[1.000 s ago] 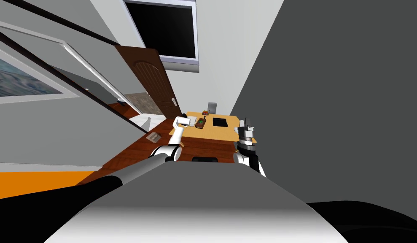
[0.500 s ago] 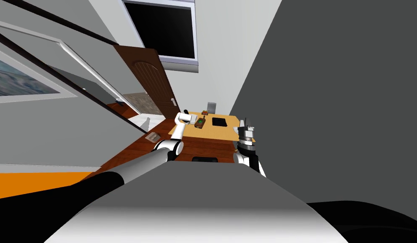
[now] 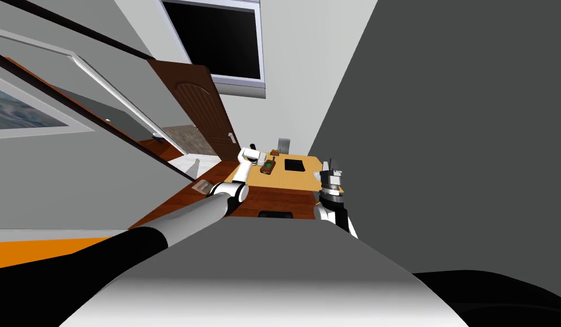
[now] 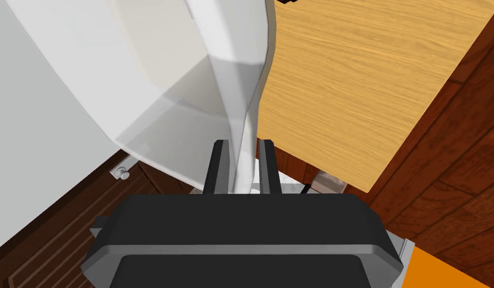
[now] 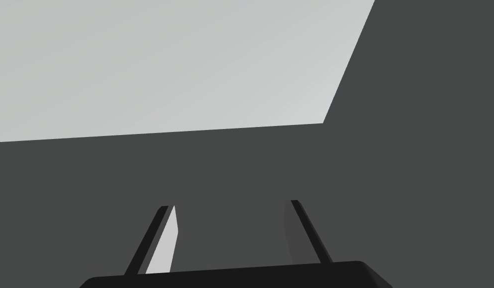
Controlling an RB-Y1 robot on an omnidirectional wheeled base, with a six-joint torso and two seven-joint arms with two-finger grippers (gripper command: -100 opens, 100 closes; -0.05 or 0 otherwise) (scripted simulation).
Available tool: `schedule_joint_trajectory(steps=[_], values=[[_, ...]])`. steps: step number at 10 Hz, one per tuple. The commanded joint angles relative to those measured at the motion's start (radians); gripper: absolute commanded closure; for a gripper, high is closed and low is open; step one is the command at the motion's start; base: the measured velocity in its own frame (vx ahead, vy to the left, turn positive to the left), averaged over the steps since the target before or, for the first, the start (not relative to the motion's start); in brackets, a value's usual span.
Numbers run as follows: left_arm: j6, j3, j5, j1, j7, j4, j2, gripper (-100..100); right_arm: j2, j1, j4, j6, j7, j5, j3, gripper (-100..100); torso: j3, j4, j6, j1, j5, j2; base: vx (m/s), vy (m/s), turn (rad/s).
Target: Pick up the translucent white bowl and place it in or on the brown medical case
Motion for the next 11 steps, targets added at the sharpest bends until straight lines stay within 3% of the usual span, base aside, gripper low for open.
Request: schedule_joint_trajectory(steps=[1, 4, 9, 11], values=[[0.012, -0.005, 0.01, -0.03, 0.01, 0.036, 0.0, 100, 0.0, 0.0, 0.0, 0.0, 0.0, 0.0, 0.0, 0, 0.0, 0.0, 0.0, 0.0, 0.0, 0.0, 0.12, -0.008, -0.003], [0.031, -0.016, 0.035, -0.07, 0.024, 0.097, 0.0, 100, 0.0, 0.0, 0.0, 0.0, 0.0, 0.0, 0.0, 0, 0.0, 0.001, 0.0, 0.001, 0.0, 0.0, 0.116, -0.001, -0.005], [0.074, -0.045, 0.097, -0.146, 0.05, 0.23, -0.011, 100, 0.0, 0.0, 0.0, 0.0, 0.0, 0.0, 0.0, 0, -0.002, 0.001, 0.0, 0.0, -0.001, -0.005, 0.201, -0.004, -0.003], [0.084, -0.049, 0.108, -0.164, 0.055, 0.257, -0.01, 100, 0.0, 0.0, 0.0, 0.0, 0.0, 0.0, 0.0, 0, 0.0, 0.002, 0.0, 0.0, -0.001, -0.002, 0.116, 0.01, -0.005]])
